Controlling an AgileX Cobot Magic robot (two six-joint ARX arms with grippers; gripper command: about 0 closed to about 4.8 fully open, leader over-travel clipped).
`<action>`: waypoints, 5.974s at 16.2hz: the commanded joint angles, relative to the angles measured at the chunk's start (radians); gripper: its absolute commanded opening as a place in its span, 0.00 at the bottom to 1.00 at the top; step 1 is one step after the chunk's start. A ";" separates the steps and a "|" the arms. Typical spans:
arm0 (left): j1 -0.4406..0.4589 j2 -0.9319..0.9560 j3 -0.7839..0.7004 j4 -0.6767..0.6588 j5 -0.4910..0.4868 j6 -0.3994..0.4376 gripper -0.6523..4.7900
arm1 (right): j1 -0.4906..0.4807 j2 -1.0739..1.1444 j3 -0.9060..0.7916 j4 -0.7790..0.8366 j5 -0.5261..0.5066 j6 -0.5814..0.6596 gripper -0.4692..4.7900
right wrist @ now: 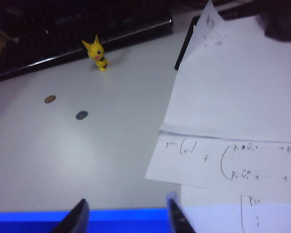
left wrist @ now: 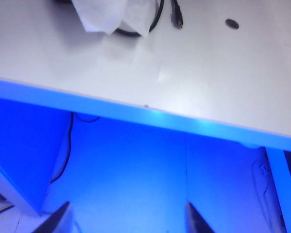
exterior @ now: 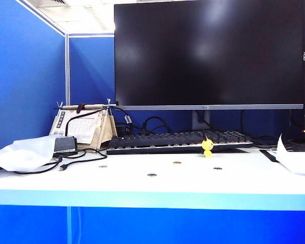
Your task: Pick up the doll and place it on the similarly colored coin.
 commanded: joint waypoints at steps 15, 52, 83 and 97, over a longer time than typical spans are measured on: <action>0.000 0.113 0.441 -0.005 0.269 0.282 0.60 | 0.004 -0.001 0.000 0.200 -0.214 0.040 0.31; -0.001 0.566 0.552 0.000 0.561 0.345 0.63 | 0.261 1.979 0.961 0.983 0.311 -0.026 1.00; -0.001 0.567 0.552 0.111 0.605 0.318 0.63 | 0.165 2.254 1.334 0.749 0.245 -0.021 0.58; -0.001 0.567 0.552 0.112 0.643 0.323 0.63 | 0.164 2.245 1.334 0.723 0.243 -0.056 0.36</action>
